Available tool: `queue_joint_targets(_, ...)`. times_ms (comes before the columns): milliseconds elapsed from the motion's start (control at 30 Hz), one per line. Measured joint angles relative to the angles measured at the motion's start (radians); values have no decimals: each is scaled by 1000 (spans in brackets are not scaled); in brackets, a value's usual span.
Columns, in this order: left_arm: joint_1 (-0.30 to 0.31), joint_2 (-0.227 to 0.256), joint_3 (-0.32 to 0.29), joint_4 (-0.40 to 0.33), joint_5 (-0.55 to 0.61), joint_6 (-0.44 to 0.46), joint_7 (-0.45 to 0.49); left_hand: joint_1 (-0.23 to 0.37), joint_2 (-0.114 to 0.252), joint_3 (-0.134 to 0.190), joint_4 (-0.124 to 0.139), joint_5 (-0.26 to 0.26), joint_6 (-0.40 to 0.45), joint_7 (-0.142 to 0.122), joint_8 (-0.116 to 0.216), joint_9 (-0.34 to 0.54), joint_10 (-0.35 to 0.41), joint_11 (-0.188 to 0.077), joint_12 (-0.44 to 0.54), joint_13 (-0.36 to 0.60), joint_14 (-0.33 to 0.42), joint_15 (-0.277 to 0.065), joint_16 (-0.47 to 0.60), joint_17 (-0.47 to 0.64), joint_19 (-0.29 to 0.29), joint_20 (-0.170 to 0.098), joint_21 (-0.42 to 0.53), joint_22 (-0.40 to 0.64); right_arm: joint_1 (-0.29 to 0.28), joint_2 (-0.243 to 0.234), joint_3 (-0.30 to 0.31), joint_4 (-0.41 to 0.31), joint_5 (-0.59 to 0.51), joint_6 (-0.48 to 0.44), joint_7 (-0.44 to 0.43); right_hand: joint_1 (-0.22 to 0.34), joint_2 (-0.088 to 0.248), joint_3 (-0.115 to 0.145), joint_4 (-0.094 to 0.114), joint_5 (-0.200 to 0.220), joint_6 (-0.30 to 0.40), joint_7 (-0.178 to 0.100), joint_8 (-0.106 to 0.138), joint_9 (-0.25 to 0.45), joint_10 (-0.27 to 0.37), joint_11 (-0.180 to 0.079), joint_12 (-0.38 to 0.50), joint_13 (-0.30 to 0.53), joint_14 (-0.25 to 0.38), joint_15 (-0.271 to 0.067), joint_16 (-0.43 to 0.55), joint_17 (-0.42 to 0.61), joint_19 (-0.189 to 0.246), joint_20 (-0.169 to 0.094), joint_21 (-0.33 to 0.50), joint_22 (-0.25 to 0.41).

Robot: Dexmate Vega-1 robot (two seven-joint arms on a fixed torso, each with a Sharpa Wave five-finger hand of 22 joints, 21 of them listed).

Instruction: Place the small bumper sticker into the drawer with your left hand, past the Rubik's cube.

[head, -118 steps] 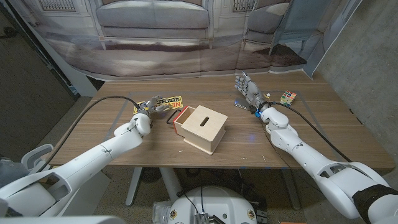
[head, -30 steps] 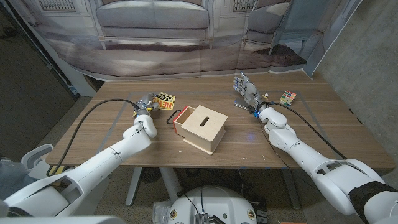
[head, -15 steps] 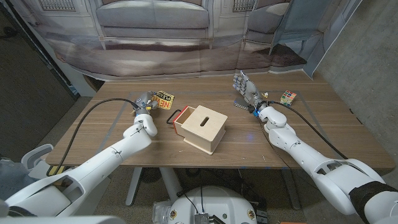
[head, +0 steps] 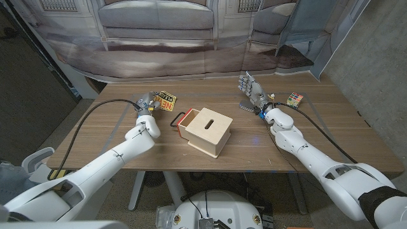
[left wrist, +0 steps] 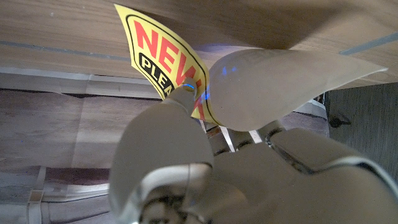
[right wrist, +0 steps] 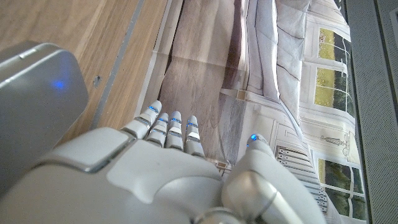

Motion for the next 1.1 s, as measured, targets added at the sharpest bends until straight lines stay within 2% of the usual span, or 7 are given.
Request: queue_joint_targets(1100,9,29,-10,-61,8,40,-12,0,0,4,4,0,0,0,0,0,9,2,0,0,0,0,0,5,0,0,4,0,2,2,1,3,-3,5,-4,0,0,0,0,0,4,4,0,0,5,5,0,0,5,-6,0,0,0,0,-4,0)
